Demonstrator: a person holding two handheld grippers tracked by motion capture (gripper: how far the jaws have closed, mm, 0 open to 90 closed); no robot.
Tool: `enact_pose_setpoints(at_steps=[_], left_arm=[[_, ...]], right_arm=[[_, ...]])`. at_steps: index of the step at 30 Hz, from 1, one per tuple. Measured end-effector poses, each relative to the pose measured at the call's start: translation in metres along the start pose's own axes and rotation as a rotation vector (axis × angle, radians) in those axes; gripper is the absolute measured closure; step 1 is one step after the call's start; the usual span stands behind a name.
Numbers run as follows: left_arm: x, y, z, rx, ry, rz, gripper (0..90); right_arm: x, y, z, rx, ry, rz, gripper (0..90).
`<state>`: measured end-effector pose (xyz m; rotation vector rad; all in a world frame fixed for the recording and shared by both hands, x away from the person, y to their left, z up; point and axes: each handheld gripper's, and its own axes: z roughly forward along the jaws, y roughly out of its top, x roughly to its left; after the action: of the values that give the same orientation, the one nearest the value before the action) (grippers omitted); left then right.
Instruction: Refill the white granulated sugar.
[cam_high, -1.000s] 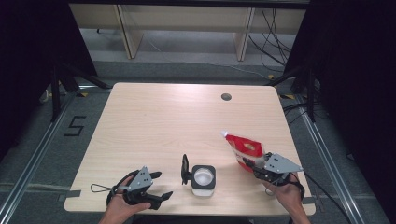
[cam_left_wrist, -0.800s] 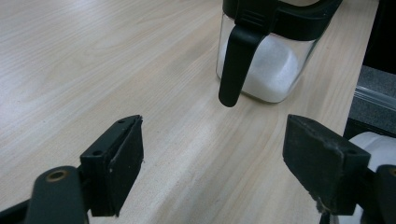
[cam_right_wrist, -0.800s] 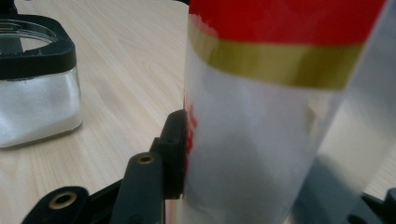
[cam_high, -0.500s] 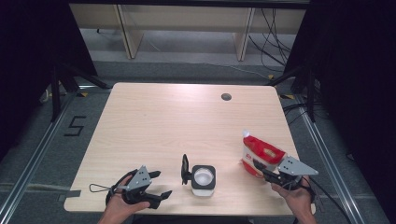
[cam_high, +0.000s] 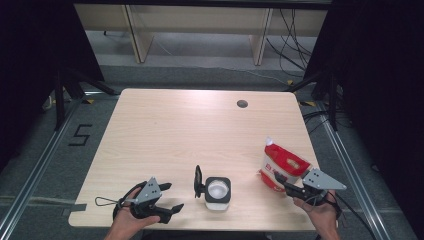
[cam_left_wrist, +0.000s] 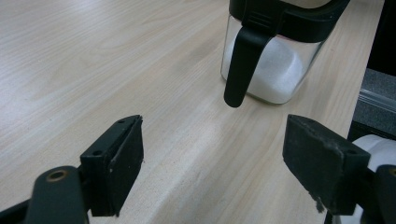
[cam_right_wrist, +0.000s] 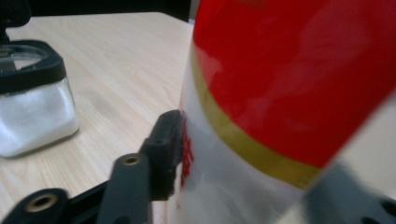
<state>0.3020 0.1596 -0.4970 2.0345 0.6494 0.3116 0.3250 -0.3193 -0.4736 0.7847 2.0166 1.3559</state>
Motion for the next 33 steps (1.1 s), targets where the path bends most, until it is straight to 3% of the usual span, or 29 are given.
enact_pose_setpoints(at_steps=[3,5,7,10,11,12,13,15,16,18,19,20,21,22,24,27,28,29,30,33], left_arm=[[-0.001,-0.001,0.001,-0.003,0.005,-0.040,20.2],[-0.001,-0.001,0.001,-0.004,0.003,-0.039,20.2],[-0.002,0.000,0.000,-0.017,0.001,-0.044,20.2],[-0.002,0.001,-0.002,-0.024,-0.006,-0.056,20.2],[-0.002,0.002,-0.003,-0.032,-0.013,-0.054,20.1],[-0.003,0.002,-0.002,-0.042,-0.018,-0.070,20.1],[-0.003,0.003,-0.004,-0.036,-0.014,-0.049,20.2],[-0.004,0.004,-0.005,-0.042,-0.021,-0.060,20.2],[-0.004,0.005,-0.005,-0.050,-0.023,-0.067,20.2],[-0.003,0.007,-0.006,-0.049,-0.029,-0.030,20.4],[-0.004,0.006,-0.006,-0.051,-0.026,-0.058,20.4],[-0.004,0.007,-0.007,-0.053,-0.029,-0.052,20.3],[-0.003,0.008,-0.007,-0.053,-0.025,-0.041,20.3],[-0.003,0.008,-0.008,-0.051,-0.020,-0.043,20.3],[-0.004,0.008,-0.008,-0.066,-0.023,-0.068,20.3],[-0.003,0.010,-0.009,-0.054,-0.026,-0.057,20.4],[-0.003,0.010,-0.009,-0.057,-0.024,-0.052,20.5],[-0.003,0.011,-0.008,-0.058,-0.028,-0.042,20.7],[-0.003,0.011,-0.008,-0.059,-0.030,-0.041,20.9],[-0.004,0.013,-0.009,-0.059,-0.026,-0.057,21.8]], right_arm=[[0.001,0.000,-0.008,-0.026,-0.003,0.061,41.0],[0.005,0.000,-0.014,0.015,0.000,0.120,35.4],[0.007,-0.001,-0.015,0.008,-0.022,0.109,32.4],[0.009,0.000,-0.022,0.006,-0.037,0.140,29.7],[0.007,-0.001,-0.025,-0.006,-0.053,0.108,28.9],[0.009,-0.002,-0.029,-0.003,-0.058,0.144,28.8],[0.011,-0.003,-0.031,0.002,-0.065,0.157,28.7],[0.015,-0.004,-0.035,0.017,-0.076,0.196,27.5],[0.014,-0.005,-0.037,0.022,-0.084,0.167,27.5],[0.017,-0.007,-0.039,0.032,-0.106,0.179,27.4],[0.020,-0.008,-0.042,0.043,-0.116,0.211,27.3],[0.021,-0.009,-0.044,0.047,-0.116,0.210,27.4],[0.020,-0.010,-0.045,0.051,-0.122,0.176,27.4],[0.023,-0.010,-0.046,0.071,-0.120,0.212,27.3],[0.024,-0.011,-0.049,0.082,-0.138,0.194,26.8],[0.029,-0.012,-0.052,0.094,-0.147,0.243,26.3],[0.028,-0.013,-0.052,0.089,-0.142,0.211,26.2],[0.031,-0.013,-0.054,0.109,-0.153,0.238,26.1],[0.029,-0.014,-0.053,0.102,-0.155,0.199,25.9],[0.033,-0.016,-0.055,0.112,-0.160,0.207,25.2]])
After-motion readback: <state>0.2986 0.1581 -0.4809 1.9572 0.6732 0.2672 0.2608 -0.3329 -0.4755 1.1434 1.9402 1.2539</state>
